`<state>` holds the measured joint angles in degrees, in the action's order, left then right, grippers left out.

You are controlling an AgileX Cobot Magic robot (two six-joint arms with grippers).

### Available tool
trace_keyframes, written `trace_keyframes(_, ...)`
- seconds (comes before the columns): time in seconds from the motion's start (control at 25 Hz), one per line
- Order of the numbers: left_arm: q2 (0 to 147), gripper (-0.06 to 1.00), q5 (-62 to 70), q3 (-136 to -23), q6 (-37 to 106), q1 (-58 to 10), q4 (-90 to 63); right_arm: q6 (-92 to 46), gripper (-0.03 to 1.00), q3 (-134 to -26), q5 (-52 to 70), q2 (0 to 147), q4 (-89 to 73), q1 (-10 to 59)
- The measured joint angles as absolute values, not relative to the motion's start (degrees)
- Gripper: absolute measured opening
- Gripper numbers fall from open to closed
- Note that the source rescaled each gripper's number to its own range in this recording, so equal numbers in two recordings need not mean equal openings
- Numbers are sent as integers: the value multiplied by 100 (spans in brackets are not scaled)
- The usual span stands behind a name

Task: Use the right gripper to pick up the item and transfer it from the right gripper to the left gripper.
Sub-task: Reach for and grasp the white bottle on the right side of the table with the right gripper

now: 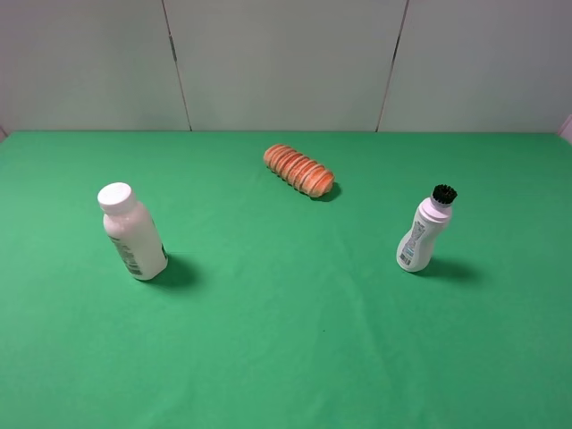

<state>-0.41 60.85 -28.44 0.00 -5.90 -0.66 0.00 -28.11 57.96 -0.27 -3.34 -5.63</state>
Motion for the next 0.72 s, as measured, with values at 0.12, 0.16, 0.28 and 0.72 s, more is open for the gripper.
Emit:
trace_keyframes(0.12, -41, 97, 6085, -2844, 0, -590, -66, 0, 100, -2811, 5796, -27, -361, -563)
trace_keyframes(0.16, -41, 97, 6085, -2844, 0, -590, -66, 0, 100, -2811, 5796, -27, -372, -563)
trace_keyframes(0.28, -41, 97, 6085, -2844, 0, -590, -66, 0, 100, -2811, 5796, -27, -380, -563)
trace_keyframes(0.72, -41, 97, 6085, -2844, 0, -590, -66, 231, 100, -3912, 5731, 2937, -391, -563)
